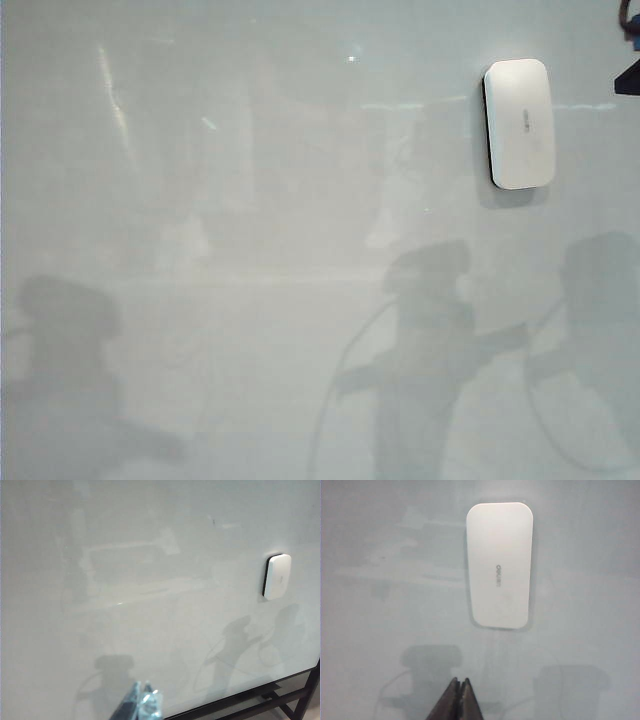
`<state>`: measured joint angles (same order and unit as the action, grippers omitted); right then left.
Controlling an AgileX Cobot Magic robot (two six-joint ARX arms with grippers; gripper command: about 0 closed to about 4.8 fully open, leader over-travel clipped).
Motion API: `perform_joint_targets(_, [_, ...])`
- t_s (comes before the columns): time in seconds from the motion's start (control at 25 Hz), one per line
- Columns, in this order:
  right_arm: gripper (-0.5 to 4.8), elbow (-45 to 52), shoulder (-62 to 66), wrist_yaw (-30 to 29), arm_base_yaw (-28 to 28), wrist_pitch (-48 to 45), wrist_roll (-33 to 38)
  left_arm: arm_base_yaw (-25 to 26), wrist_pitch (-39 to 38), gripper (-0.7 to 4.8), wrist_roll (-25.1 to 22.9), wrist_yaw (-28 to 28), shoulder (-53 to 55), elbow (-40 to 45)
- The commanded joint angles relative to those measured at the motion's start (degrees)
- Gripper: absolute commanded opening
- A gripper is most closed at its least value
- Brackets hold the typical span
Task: Grab the whiteboard eraser that is attached to the surface of the whiteboard and use it to clean the writing on the whiteboard.
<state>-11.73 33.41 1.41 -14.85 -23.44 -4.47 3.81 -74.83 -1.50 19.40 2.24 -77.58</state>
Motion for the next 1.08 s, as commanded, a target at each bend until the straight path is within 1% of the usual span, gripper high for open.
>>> perform_joint_targets(0.04, [-0.08,1.9,-5.09,0.15,0.0,3.72,0.17,-0.02,0.31,-0.05,-0.02,0.09,0.02,-0.13])
perform_joint_targets(0.2, [-0.08,4.11,-11.93,0.2,-0.02,12.28,0.46,-0.02,0.31,-0.05,-0.02,0.09,0.02,-0.13])
perform_joint_targets(0.28, [-0.08,4.39,-13.86,2.21,-0.02,15.67,0.46,-0.02,0.31,-0.05,-0.02,0.11,0.02,-0.13])
perform_joint_targets(0.32, [-0.08,4.96,-14.64,2.91,-0.02,16.2,0.55,-0.02,0.28,-0.05,-0.02,0.11,0.02,-0.13])
perform_joint_targets(0.4, [-0.08,6.84,-16.76,2.99,-0.02,16.63,2.95,-0.02,0.31,-0.05,-0.02,0.09,0.02,-0.13])
perform_joint_targets(0.52, [-0.08,8.2,-19.39,2.97,-0.02,20.02,5.84,-0.02,0.28,-0.05,-0.02,0.09,0.02,-0.13])
perform_joint_targets(0.8, [-0.08,9.81,-24.28,2.95,-0.02,26.88,7.02,-0.02,0.28,-0.05,-0.02,0.11,0.02,-0.13])
perform_joint_targets(1.0, [-0.08,10.19,-26.99,2.93,-0.11,34.45,7.48,-0.02,0.31,-0.05,-0.02,0.11,0.02,-0.13])
perform_joint_targets(1.08, [-0.08,10.97,-27.67,2.91,-0.13,35.08,7.52,-0.02,0.31,-0.05,-0.02,0.09,0.02,-0.13])
